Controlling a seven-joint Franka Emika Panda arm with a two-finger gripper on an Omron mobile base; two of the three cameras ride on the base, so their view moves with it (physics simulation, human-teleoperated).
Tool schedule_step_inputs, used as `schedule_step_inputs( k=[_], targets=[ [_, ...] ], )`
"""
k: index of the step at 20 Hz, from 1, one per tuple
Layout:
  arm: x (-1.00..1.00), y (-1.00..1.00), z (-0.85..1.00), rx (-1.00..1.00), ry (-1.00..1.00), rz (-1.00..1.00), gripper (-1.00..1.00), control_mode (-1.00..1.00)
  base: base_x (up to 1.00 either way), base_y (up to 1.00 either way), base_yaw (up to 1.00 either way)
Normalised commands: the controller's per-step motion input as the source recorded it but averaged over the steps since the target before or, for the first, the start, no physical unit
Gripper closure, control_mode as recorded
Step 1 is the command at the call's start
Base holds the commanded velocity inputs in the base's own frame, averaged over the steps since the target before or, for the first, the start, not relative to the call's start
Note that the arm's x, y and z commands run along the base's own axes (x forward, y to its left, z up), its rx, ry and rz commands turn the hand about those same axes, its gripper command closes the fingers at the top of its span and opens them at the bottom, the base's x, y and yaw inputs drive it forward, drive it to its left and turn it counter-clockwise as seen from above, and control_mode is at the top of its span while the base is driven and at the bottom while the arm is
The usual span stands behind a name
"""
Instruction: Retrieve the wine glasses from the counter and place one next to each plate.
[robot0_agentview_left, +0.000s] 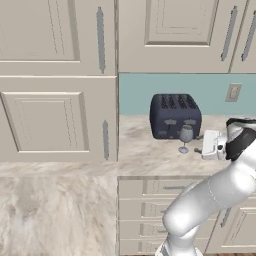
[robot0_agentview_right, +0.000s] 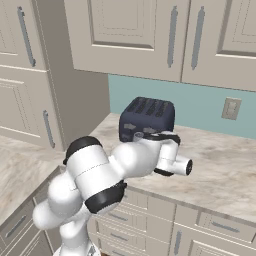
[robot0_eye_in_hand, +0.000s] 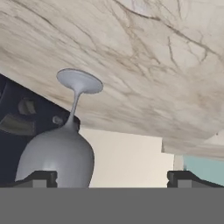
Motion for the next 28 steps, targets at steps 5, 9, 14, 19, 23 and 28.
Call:
schedule_step_inputs(
  k=[5,9,14,19,23,28],
  targets=[
    [0.22,0.00,-0.25,0.01,0.02,0.03,-1.00,-1.00,0.00,0.00,0.00],
    [0.11,0.00,-0.10,0.06,0.06,0.02,-1.00,-1.00,0.00,0.00,0.00],
    [0.03,0.00,-0.03,0.04,0.04,0.00,-1.00,-1.00,0.00,0.00,0.00],
    [0.00,0.04,0.00,0.00,0.00,0.00,-1.00,-1.00,0.00,0.00,0.00],
    [0.00,0.21,0.00,0.00,0.00,0.00,-1.00,-1.00,0.00,0.00,0.00],
    [0.11,0.18,-0.03,0.00,0.01,0.00,-1.00,-1.00,0.00,0.00,0.00]
  ],
)
